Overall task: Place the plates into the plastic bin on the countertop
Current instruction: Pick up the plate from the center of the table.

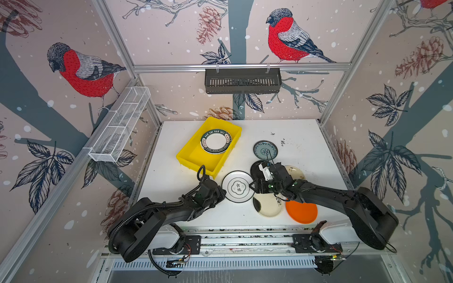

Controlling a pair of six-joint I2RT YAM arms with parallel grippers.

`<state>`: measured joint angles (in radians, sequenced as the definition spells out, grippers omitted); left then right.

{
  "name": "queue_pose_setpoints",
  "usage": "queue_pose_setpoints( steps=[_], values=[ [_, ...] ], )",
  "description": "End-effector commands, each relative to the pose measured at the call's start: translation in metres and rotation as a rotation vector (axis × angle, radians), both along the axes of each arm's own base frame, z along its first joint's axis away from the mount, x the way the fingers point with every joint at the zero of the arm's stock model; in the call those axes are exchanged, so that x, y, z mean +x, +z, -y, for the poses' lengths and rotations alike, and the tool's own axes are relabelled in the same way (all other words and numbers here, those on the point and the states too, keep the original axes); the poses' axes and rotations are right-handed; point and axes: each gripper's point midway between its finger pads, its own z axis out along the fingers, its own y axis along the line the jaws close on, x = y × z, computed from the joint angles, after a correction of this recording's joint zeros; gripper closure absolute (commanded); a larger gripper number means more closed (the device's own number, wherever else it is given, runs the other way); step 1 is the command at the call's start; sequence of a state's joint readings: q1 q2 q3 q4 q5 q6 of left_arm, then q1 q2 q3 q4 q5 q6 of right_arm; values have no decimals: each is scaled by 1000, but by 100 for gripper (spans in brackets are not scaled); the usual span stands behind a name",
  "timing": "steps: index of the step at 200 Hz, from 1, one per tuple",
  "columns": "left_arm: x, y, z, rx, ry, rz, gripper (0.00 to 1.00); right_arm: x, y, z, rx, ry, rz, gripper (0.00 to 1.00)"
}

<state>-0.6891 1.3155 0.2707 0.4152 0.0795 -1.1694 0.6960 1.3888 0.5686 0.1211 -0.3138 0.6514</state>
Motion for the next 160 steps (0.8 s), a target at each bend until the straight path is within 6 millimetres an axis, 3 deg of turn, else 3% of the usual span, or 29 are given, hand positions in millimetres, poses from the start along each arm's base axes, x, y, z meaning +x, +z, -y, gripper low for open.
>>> queue_pose_setpoints(
  steps=[1,50,72,102,160],
  values=[
    [4,4,6,-3,-23,19,90,2,5,0,15,-7,18,31],
    [7,0,5,52,-25,11,92,3,8,5,24,-20,32,31],
    [8,-1,5,52,-20,13,100,4,5,8,20,-23,23,31],
    [9,2,4,55,-15,16,100,5,5,9,21,-23,25,31],
    [13,20,-6,69,29,68,100,10,9,14,29,-37,37,31]
  ],
)
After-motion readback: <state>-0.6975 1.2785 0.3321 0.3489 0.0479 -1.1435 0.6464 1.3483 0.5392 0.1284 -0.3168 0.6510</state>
